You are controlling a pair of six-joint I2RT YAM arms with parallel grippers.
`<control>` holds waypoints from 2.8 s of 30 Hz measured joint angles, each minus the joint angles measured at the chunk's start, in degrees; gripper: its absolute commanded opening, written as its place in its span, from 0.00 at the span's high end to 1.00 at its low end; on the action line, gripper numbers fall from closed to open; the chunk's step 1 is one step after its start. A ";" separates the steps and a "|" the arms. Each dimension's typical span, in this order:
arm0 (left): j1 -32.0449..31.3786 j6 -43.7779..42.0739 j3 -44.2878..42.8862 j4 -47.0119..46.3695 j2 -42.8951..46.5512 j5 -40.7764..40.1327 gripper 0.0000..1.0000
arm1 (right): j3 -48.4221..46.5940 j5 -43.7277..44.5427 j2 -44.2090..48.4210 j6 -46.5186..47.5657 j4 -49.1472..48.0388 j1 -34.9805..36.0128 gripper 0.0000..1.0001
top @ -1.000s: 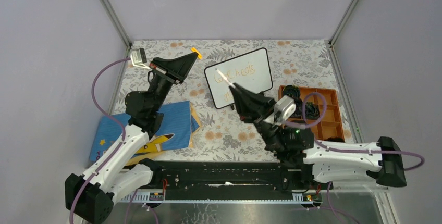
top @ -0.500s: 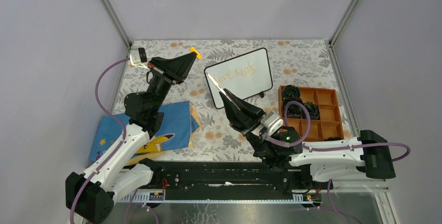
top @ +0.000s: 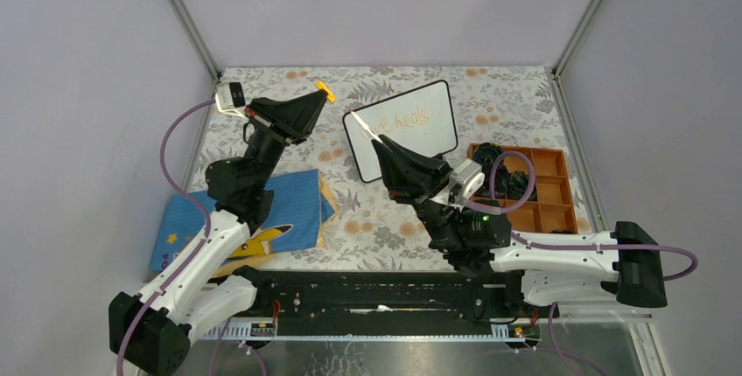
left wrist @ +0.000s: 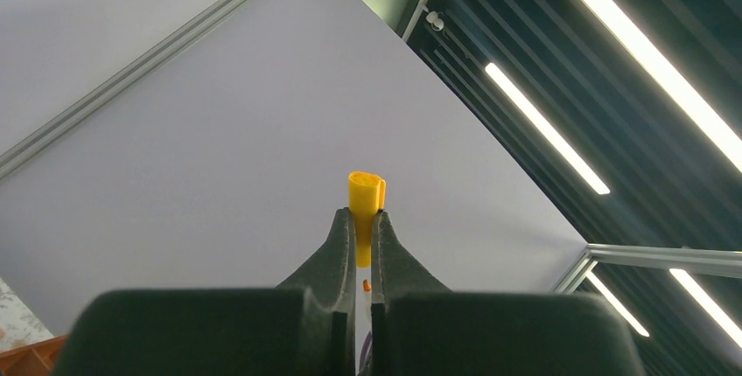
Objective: Write a sentence on the whiteboard
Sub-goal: Close the whiteboard marker at the center of the board.
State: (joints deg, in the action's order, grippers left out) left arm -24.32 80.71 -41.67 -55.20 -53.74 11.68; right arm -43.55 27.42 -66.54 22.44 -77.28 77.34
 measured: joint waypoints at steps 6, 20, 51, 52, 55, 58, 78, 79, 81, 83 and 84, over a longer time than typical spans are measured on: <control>0.00 0.22 0.02 -0.07 0.04 0.22 1.00 | -1.09 -0.35 -0.04 -2.08 1.66 -0.07 1.00; 0.00 0.28 0.37 -0.13 0.66 1.01 1.00 | -1.84 -1.11 -1.44 -3.96 2.25 -0.09 1.00; 0.00 0.68 1.66 -0.13 1.84 1.88 1.00 | -3.21 -1.14 -2.84 -4.52 2.69 -0.11 1.00; 0.00 0.70 1.66 -0.13 1.86 1.92 1.00 | -3.21 -1.14 -2.84 -4.52 2.69 -0.11 1.00; 0.00 0.72 1.66 -0.13 1.90 2.10 1.00 | -3.21 -1.14 -2.84 -4.52 2.71 -0.11 1.00; 0.00 0.74 1.68 -0.13 1.92 2.21 1.00 | -3.21 -1.14 -2.84 -4.52 2.78 -0.11 1.00; 0.00 0.81 2.08 -0.17 1.95 2.97 1.00 | -3.28 -1.11 -3.39 -4.52 2.78 -0.11 1.00; 0.00 0.81 2.08 -0.17 1.95 2.99 1.00 | -3.32 -1.11 -3.39 -4.52 2.78 -0.11 1.00; 0.00 0.83 2.08 -0.17 1.95 3.08 1.00 | -3.43 -1.11 -3.41 -4.52 2.78 -0.11 1.00; 0.00 0.83 2.08 -0.17 1.95 3.30 1.00 | -3.52 -1.11 -3.48 -4.50 2.73 -0.11 1.00; 0.00 0.85 2.08 -0.17 1.95 3.37 1.00 | -3.52 -1.11 -3.50 -4.50 2.73 -0.11 1.00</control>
State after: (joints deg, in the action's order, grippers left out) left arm -24.32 81.56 -39.59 -55.37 -51.79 15.05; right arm -47.07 26.30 -70.04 17.93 -74.54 77.23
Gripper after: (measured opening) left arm 0.043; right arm 0.187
